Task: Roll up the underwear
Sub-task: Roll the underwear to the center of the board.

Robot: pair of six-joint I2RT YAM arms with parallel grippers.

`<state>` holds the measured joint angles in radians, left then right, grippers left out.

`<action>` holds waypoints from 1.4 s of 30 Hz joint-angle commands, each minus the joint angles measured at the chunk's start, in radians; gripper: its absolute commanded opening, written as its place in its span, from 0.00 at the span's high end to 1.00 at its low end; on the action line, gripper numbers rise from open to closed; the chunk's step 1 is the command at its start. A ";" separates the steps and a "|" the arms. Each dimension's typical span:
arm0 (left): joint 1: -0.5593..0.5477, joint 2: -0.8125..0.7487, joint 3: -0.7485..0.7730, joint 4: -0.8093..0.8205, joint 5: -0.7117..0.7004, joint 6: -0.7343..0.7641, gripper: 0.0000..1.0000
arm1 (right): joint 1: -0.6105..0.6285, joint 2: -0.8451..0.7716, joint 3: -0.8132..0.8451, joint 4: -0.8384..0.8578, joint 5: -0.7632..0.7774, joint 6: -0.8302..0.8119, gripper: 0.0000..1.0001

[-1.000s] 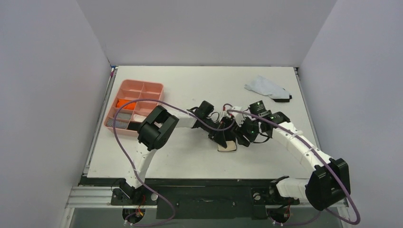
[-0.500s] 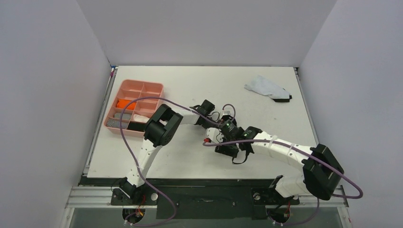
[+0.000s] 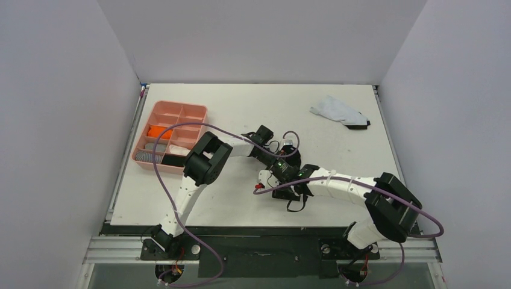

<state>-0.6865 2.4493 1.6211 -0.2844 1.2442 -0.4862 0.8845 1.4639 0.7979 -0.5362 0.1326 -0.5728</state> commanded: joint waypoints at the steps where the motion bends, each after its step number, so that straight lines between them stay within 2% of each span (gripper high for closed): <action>1: 0.006 0.071 -0.004 -0.045 -0.142 0.014 1.00 | 0.003 0.047 -0.026 0.050 0.051 -0.040 0.45; 10: 0.002 0.076 -0.011 -0.056 -0.140 0.033 1.00 | -0.041 0.124 -0.040 0.087 0.050 -0.090 0.51; 14: 0.003 0.070 -0.012 -0.066 -0.140 0.050 0.98 | -0.056 0.142 -0.034 0.070 0.027 -0.098 0.66; 16: 0.004 0.064 -0.013 -0.068 -0.141 0.060 0.90 | -0.064 0.146 -0.032 0.054 0.006 -0.100 0.76; 19: 0.008 0.051 -0.015 -0.066 -0.148 0.076 0.73 | -0.085 0.153 -0.020 0.017 -0.028 -0.101 0.95; 21: 0.013 0.039 -0.017 -0.067 -0.154 0.088 0.63 | -0.105 0.153 -0.008 -0.007 -0.062 -0.099 1.00; 25: 0.034 0.011 -0.025 -0.073 -0.169 0.121 0.46 | -0.148 0.139 0.007 -0.054 -0.151 -0.094 1.00; 29: 0.080 -0.026 -0.028 -0.095 -0.180 0.153 0.36 | -0.180 0.112 0.017 -0.088 -0.202 -0.088 1.00; 42: 0.180 -0.115 -0.049 -0.203 -0.218 0.274 0.25 | -0.186 0.123 0.077 -0.153 -0.286 -0.069 1.00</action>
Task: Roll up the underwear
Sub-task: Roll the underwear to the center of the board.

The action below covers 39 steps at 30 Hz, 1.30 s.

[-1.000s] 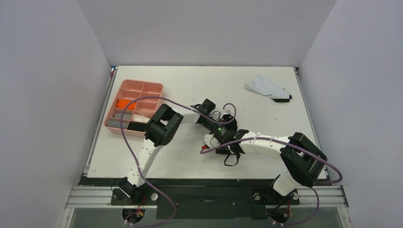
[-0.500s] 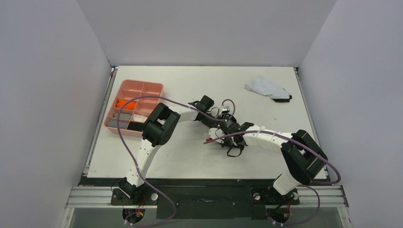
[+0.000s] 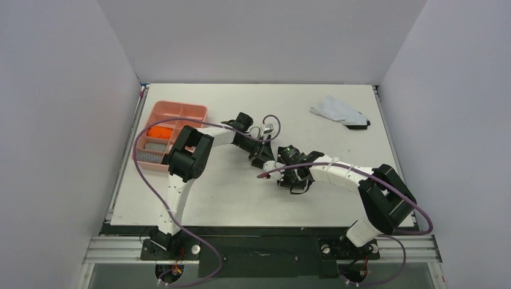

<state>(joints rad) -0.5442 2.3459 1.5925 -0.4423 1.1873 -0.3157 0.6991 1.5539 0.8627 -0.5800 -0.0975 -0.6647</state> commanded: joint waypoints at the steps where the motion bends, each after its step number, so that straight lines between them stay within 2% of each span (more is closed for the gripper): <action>1: 0.037 -0.009 -0.020 -0.045 -0.160 0.103 0.24 | 0.006 0.035 0.018 -0.111 -0.057 0.026 1.00; 7: 0.053 -0.039 -0.049 -0.044 -0.162 0.131 0.22 | 0.007 0.054 0.039 -0.134 -0.085 0.031 1.00; 14: 0.147 -0.170 -0.141 -0.086 -0.184 0.250 0.22 | -0.049 0.128 0.120 -0.213 -0.189 0.010 1.00; 20: 0.203 -0.313 -0.248 -0.140 -0.200 0.391 0.21 | -0.152 0.252 0.286 -0.384 -0.352 -0.065 1.00; 24: 0.206 -0.422 -0.348 -0.114 -0.250 0.479 0.22 | -0.209 0.382 0.417 -0.549 -0.438 -0.138 1.00; 30: 0.136 -0.618 -0.493 -0.003 -0.371 0.584 0.21 | -0.264 0.526 0.567 -0.710 -0.568 -0.235 1.00; 33: 0.047 -0.714 -0.536 0.055 -0.460 0.638 0.20 | -0.272 0.598 0.648 -0.796 -0.611 -0.287 1.00; 38: -0.108 -0.805 -0.622 0.219 -0.613 0.670 0.01 | -0.288 0.741 0.765 -0.972 -0.661 -0.398 1.00; 39: -0.126 -0.815 -0.627 0.237 -0.629 0.682 0.01 | -0.295 0.752 0.786 -0.980 -0.664 -0.401 1.00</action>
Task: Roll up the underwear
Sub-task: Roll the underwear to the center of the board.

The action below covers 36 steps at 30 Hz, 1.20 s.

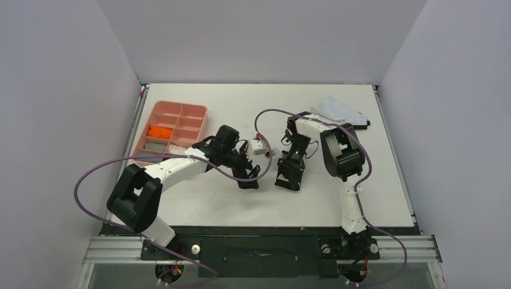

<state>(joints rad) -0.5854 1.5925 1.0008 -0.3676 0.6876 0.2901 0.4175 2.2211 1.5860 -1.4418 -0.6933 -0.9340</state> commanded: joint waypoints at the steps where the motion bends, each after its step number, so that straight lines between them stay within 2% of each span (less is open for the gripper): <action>1: -0.124 -0.062 -0.039 0.193 -0.158 0.082 0.03 | -0.015 0.099 0.070 -0.126 -0.070 -0.137 1.00; 7: -0.281 0.013 0.000 0.268 -0.240 0.148 0.03 | -0.018 0.121 0.078 -0.127 -0.070 -0.132 1.00; 12: -0.362 0.080 0.014 0.349 -0.295 0.219 0.03 | -0.018 0.130 0.076 -0.127 -0.068 -0.126 1.00; 17: -0.380 0.157 0.029 0.422 -0.358 0.283 0.03 | -0.018 0.136 0.071 -0.124 -0.064 -0.120 1.00; 25: -0.383 0.197 0.031 0.492 -0.439 0.328 0.03 | -0.017 0.140 0.071 -0.115 -0.060 -0.108 1.00; 36: -0.409 0.237 0.066 0.475 -0.403 0.344 0.00 | -0.016 0.146 0.082 -0.115 -0.062 -0.102 1.00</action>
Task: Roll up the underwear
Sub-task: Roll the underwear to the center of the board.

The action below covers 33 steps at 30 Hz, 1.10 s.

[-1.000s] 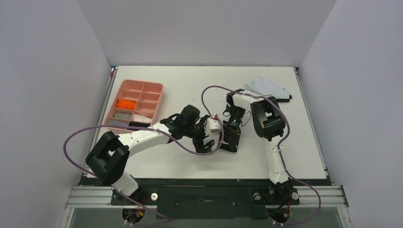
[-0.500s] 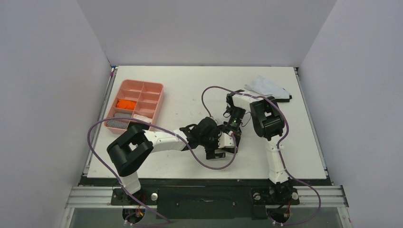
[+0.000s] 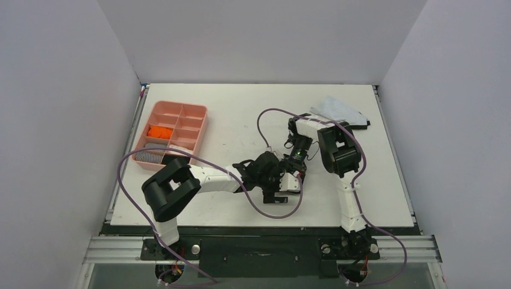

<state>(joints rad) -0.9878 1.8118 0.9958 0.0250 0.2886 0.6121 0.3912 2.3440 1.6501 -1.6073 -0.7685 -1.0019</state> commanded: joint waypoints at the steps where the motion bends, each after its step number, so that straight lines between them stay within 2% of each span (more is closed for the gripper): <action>1: -0.009 0.021 0.076 0.085 -0.001 0.020 0.02 | 0.009 0.023 0.016 0.050 0.012 -0.035 1.00; 7: -0.018 0.043 0.081 0.105 -0.001 0.000 0.12 | 0.010 0.028 0.019 0.052 0.012 -0.027 1.00; 11: -0.020 0.066 0.095 0.107 -0.002 -0.012 0.23 | 0.010 0.032 0.021 0.051 0.012 -0.023 1.00; 14: -0.022 0.080 0.103 0.101 0.013 -0.021 0.35 | 0.009 0.034 0.024 0.050 0.013 -0.021 1.00; 26: -0.026 0.127 0.110 0.094 0.044 -0.048 0.69 | 0.009 0.036 0.025 0.052 0.012 -0.016 1.00; 28: -0.026 0.133 0.109 0.090 0.057 -0.054 0.78 | 0.008 0.036 0.026 0.053 0.012 -0.013 1.00; 29: -0.026 0.137 0.109 0.086 0.062 -0.062 0.88 | 0.009 0.036 0.026 0.055 0.013 -0.011 1.00; 31: -0.025 0.142 0.115 0.062 0.081 -0.071 1.00 | 0.009 0.033 0.024 0.062 0.013 0.001 0.96; 33: -0.026 0.148 0.120 0.034 0.101 -0.075 1.00 | 0.008 0.028 0.024 0.070 0.016 0.022 0.91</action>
<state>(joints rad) -1.0058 1.9175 1.0782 0.0753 0.3214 0.5571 0.3840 2.3547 1.6588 -1.6257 -0.7441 -0.9894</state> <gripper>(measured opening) 0.056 0.162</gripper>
